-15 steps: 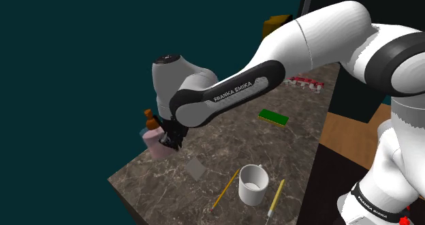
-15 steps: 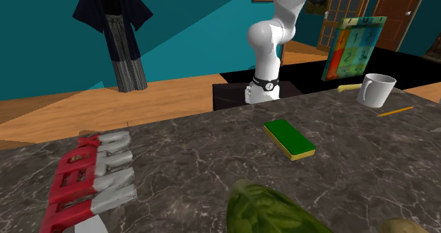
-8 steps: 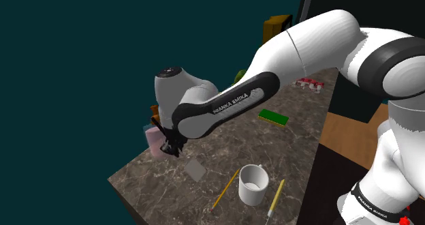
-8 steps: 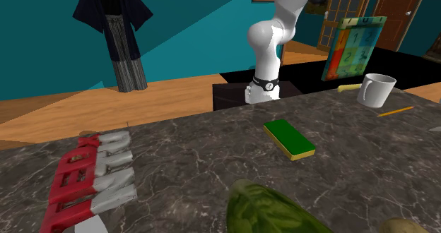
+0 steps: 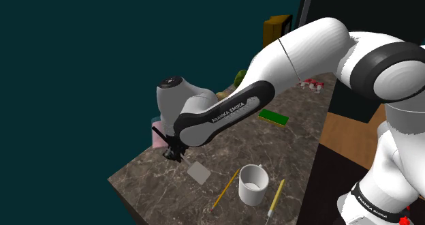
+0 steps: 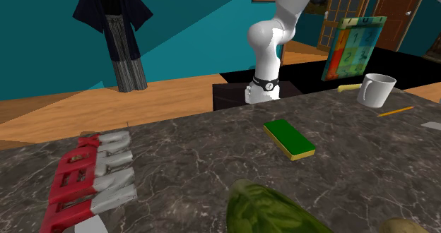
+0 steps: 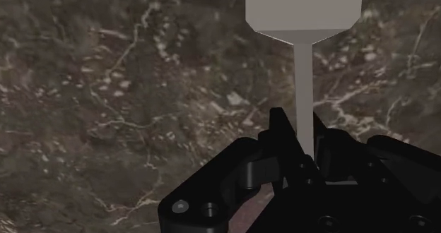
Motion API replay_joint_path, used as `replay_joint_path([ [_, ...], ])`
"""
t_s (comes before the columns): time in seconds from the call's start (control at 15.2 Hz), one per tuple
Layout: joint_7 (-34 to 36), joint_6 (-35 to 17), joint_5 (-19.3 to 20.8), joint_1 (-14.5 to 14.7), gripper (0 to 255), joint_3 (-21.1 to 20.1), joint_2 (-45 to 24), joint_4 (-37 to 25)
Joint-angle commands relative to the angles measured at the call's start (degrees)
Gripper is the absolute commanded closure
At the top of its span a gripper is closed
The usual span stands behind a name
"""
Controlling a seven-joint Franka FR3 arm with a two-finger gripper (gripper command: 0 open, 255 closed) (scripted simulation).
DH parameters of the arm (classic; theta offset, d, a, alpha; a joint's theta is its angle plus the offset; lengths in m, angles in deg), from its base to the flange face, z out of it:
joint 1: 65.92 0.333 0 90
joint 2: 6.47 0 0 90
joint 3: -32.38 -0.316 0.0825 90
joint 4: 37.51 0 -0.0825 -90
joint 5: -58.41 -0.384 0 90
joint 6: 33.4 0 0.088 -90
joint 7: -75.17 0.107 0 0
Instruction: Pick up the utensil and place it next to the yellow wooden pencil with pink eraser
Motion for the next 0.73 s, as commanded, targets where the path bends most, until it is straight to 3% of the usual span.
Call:
replay_joint_path([
  [0.0,0.0,0.0,0.0,0.0,255,0.0,0.0,0.0],
  [0.13,0.0,0.0,0.0,0.0,255,0.0,0.0,0.0],
  [0.2,0.0,0.0,0.0,0.0,0,0.0,0.0,0.0],
  [0.53,0.0,0.0,0.0,0.0,0,0.0,0.0,0.0],
  [0.66,-0.2,2.8,-0.3,0.0,0,-0.2,2.1,-0.7],
])
